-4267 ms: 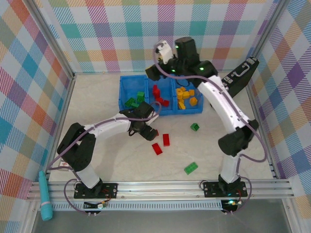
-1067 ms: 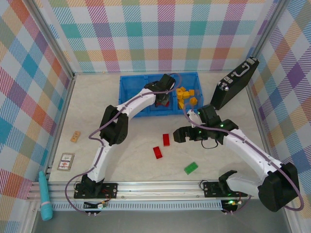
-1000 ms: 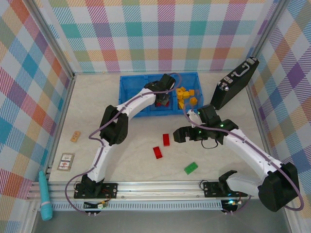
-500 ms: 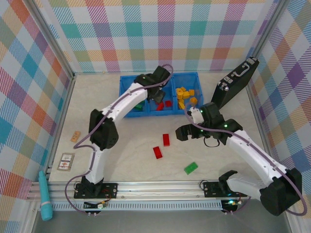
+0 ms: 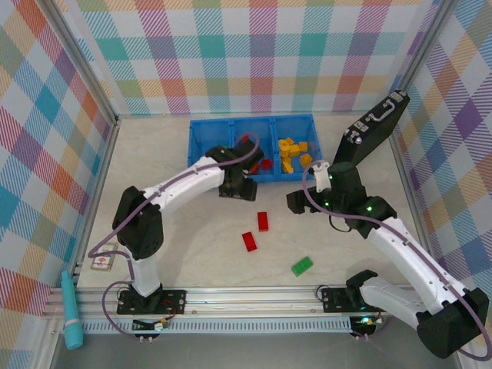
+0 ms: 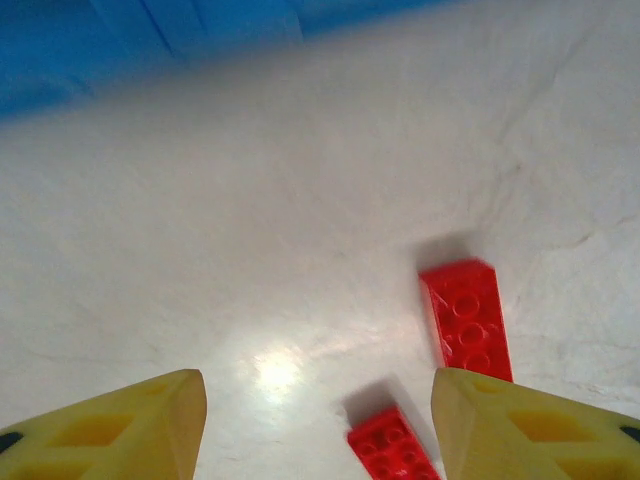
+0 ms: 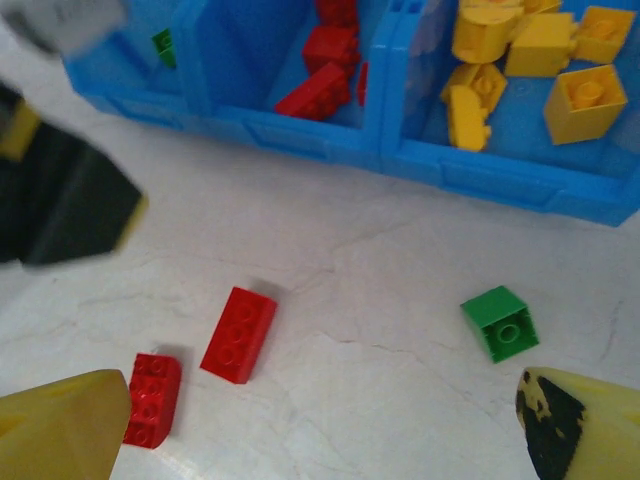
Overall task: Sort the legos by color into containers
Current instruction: Pick up the lego from the center of the table.
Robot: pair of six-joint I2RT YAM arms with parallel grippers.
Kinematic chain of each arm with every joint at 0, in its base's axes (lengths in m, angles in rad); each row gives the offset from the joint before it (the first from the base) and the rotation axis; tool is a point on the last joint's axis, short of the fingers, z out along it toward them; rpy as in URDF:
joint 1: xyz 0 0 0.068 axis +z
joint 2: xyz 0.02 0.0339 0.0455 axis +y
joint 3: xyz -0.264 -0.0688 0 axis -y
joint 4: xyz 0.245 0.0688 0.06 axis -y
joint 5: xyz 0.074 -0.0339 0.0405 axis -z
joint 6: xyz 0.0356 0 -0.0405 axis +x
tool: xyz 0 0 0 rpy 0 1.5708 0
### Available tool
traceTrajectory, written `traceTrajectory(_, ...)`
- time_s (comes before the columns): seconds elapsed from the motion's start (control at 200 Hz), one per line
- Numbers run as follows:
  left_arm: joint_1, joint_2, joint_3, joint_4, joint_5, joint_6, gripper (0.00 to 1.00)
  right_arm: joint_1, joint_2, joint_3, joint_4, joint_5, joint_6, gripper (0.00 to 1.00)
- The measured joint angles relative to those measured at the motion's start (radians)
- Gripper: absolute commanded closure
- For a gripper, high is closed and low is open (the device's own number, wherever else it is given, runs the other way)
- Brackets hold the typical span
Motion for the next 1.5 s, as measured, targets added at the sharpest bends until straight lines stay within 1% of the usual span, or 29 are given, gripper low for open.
traceTrajectory(0.105, -0.023, 0.004, -0.059, 0.051, 0.04, -0.091, 0.39, 0.0, -0.011, -0.012, 0.011, 0.023, 0.0, 0.01)
traceTrajectory(0.255, -0.033, 0.022, -0.06, 0.114, 0.048, -0.149, 0.4, -0.001, -0.021, -0.017, 0.01, 0.037, 0.001, 0.01)
traceTrajectory(0.535, -0.046, 0.101, -0.069, 0.186, 0.069, -0.209, 0.39, -0.001, -0.043, -0.017, 0.01, 0.04, 0.004, 0.01)
traceTrajectory(0.77, -0.066, 0.127, -0.071, 0.216, 0.092, -0.254, 0.38, -0.005, -0.045, -0.017, 0.01, 0.039, 0.004, 0.01)
traceTrajectory(0.975, -0.081, 0.137, -0.071, 0.229, 0.105, -0.276, 0.37, -0.005, -0.045, -0.017, 0.01, 0.037, 0.007, 0.01)
traceTrajectory(1.245, -0.103, 0.187, -0.071, 0.237, 0.128, -0.283, 0.37, -0.005, -0.045, -0.017, 0.01, 0.031, 0.008, 0.01)
traceTrajectory(1.29, -0.105, 0.196, -0.071, 0.242, 0.129, -0.283, 0.38, -0.005, -0.045, -0.017, 0.01, 0.031, 0.008, 0.01)
traceTrajectory(1.43, -0.108, 0.208, -0.071, 0.247, 0.131, -0.286, 0.53, -0.005, -0.045, -0.017, 0.01, 0.031, 0.008, 0.01)
traceTrajectory(1.5, -0.109, 0.208, -0.071, 0.247, 0.133, -0.289, 0.56, -0.005, -0.045, -0.017, 0.011, 0.031, 0.008, 0.01)
